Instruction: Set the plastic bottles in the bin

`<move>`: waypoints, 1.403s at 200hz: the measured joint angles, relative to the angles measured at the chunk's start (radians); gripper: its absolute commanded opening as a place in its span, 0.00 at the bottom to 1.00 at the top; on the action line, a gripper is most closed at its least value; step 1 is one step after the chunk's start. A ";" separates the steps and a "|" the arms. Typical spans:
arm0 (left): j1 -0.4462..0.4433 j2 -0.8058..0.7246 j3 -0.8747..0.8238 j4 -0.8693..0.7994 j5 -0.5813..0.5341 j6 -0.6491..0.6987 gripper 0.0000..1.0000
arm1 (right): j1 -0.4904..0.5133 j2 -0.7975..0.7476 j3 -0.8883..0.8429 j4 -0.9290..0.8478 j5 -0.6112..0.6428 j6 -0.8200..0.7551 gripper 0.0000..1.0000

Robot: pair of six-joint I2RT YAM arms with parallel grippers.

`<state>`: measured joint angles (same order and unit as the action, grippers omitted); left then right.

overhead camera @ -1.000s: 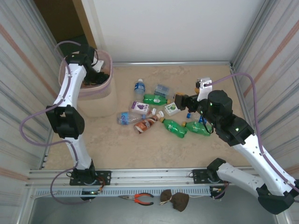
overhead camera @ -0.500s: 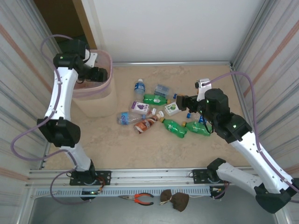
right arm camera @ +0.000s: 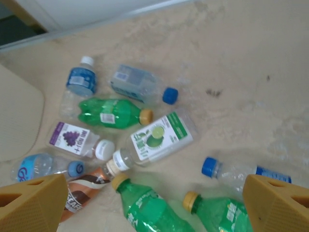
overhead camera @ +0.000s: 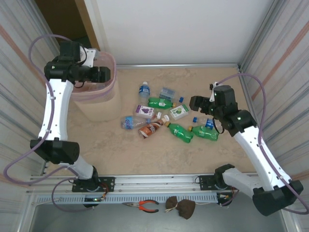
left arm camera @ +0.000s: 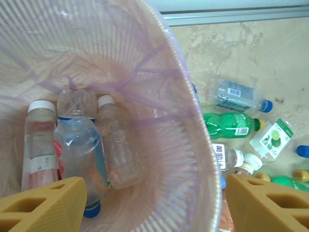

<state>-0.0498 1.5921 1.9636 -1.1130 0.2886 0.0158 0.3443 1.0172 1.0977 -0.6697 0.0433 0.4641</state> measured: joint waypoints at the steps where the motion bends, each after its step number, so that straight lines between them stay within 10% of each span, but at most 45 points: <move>1: 0.000 -0.001 -0.002 0.000 0.000 0.000 0.76 | -0.002 0.002 0.000 -0.002 -0.001 0.001 0.92; 55: -0.006 -0.097 -0.091 0.069 0.063 -0.037 0.76 | -0.046 0.085 0.000 -0.095 -0.074 0.022 0.86; 160: -0.109 -0.240 -0.372 0.280 0.148 -0.134 0.75 | 0.325 0.515 0.138 -0.181 -0.058 -0.404 0.79; 280: -0.162 -0.310 -0.487 0.356 0.150 -0.179 0.75 | 0.408 0.969 0.395 -0.261 0.100 -0.529 0.64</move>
<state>-0.2119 1.2823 1.4769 -0.7574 0.4381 -0.1627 0.7525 1.9865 1.4925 -0.9302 0.1432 -0.0654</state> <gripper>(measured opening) 0.754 0.642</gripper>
